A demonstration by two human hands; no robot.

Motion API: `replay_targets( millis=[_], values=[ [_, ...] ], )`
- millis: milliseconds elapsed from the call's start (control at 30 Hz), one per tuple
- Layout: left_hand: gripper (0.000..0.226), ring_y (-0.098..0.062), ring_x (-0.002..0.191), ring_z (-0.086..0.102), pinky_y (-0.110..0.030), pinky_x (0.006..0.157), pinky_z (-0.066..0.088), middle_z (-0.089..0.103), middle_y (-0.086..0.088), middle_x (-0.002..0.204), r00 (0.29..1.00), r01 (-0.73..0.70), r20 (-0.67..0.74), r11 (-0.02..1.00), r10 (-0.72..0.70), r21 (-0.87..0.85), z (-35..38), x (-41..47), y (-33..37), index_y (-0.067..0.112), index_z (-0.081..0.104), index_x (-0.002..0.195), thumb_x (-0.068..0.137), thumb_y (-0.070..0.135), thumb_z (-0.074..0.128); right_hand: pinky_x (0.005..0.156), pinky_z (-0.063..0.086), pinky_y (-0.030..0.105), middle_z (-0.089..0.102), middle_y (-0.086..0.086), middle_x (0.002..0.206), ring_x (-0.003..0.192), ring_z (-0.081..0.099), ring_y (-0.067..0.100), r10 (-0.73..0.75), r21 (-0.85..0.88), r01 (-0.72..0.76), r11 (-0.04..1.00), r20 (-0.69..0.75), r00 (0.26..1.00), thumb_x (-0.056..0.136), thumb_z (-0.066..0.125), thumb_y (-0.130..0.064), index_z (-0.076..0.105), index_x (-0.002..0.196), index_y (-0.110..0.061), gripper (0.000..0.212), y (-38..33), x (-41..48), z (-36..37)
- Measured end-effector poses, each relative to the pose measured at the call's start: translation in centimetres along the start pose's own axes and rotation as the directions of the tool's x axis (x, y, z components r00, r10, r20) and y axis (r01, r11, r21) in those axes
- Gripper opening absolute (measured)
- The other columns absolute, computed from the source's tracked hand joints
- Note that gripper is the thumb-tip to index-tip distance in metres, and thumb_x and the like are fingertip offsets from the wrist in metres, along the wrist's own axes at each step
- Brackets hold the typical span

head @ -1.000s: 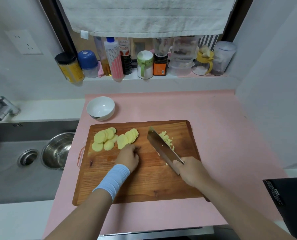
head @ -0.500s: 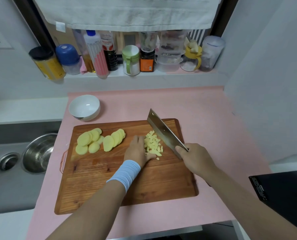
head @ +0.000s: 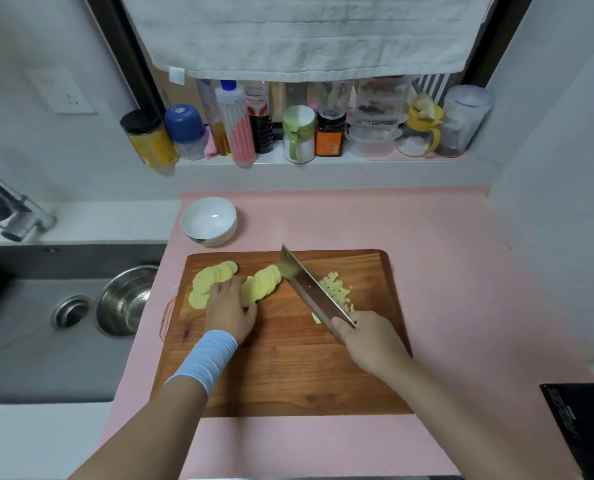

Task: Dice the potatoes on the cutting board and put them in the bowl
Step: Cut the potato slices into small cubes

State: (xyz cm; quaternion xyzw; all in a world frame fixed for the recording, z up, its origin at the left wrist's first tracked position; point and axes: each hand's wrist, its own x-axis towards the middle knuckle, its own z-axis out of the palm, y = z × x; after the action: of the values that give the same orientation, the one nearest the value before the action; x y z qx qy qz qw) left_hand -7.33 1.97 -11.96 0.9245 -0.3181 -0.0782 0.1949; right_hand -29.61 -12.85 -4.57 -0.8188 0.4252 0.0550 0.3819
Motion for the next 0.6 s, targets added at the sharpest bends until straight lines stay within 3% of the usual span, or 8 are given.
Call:
replay_targets(
  millis=[100,233,333,400,600],
  values=[
    [0.069,-0.025,0.129,0.04,-0.035,0.111,0.034,0.051,-0.004,0.139,0.99,-0.026,0.141,0.999,0.022,0.024,-0.3,0.0,-1.1,0.018,0.041,0.147,0.087,0.028,0.071,0.059,0.047,0.03,0.066,-0.007,0.073,0.071,0.064,0.013,-0.008,-0.027,0.008,1.0,0.011,1.0,0.102,0.048,-0.046,0.059,0.072,-0.027,0.037,-1.6,-0.3,1.7],
    [0.062,-0.024,0.129,0.039,-0.033,0.111,0.032,0.048,-0.005,0.143,0.982,-0.156,0.125,0.982,0.142,0.106,-0.4,1.5,-2.5,0.017,0.043,0.145,0.089,0.031,0.067,0.061,0.048,0.03,0.067,-0.009,0.075,0.073,0.064,0.011,-0.001,-0.008,0.001,1.0,-0.014,1.0,0.102,0.048,-0.047,0.061,0.075,-0.031,0.034,-3.5,-0.9,3.7],
    [0.072,-0.023,0.135,0.035,-0.033,0.113,0.03,0.04,0.001,0.152,0.948,-0.279,0.22,0.936,0.232,0.215,-0.8,3.3,-3.1,0.022,0.034,0.15,0.089,0.046,0.064,0.06,0.046,0.03,0.066,-0.008,0.074,0.072,0.063,0.011,0.033,0.012,-0.033,0.999,-0.05,0.998,0.102,0.048,-0.046,0.056,0.071,-0.031,0.036,-4.7,-1.6,4.9],
    [0.073,-0.022,0.131,0.039,-0.033,0.107,0.033,0.048,0.003,0.143,0.931,-0.317,0.264,0.915,0.251,0.25,-1.4,4.2,-3.0,0.023,0.037,0.146,0.086,0.055,0.064,0.058,0.043,0.029,0.064,-0.008,0.072,0.071,0.062,0.011,0.062,0.022,-0.06,0.998,-0.079,0.995,0.102,0.049,-0.045,0.053,0.067,-0.031,0.038,-5.2,-2.2,5.5],
    [0.063,-0.021,0.1,0.048,-0.036,0.087,0.04,0.055,0.005,0.108,0.939,-0.343,0.089,0.929,0.333,0.142,-0.9,1.5,-3.6,0.025,0.054,0.109,0.066,0.068,0.066,0.056,0.043,0.027,0.067,-0.006,0.071,0.069,0.064,0.01,0.122,0.058,-0.116,0.992,-0.127,0.984,0.103,0.049,-0.045,0.063,0.074,-0.025,0.038,-5.6,-3.6,6.5]
  ],
)
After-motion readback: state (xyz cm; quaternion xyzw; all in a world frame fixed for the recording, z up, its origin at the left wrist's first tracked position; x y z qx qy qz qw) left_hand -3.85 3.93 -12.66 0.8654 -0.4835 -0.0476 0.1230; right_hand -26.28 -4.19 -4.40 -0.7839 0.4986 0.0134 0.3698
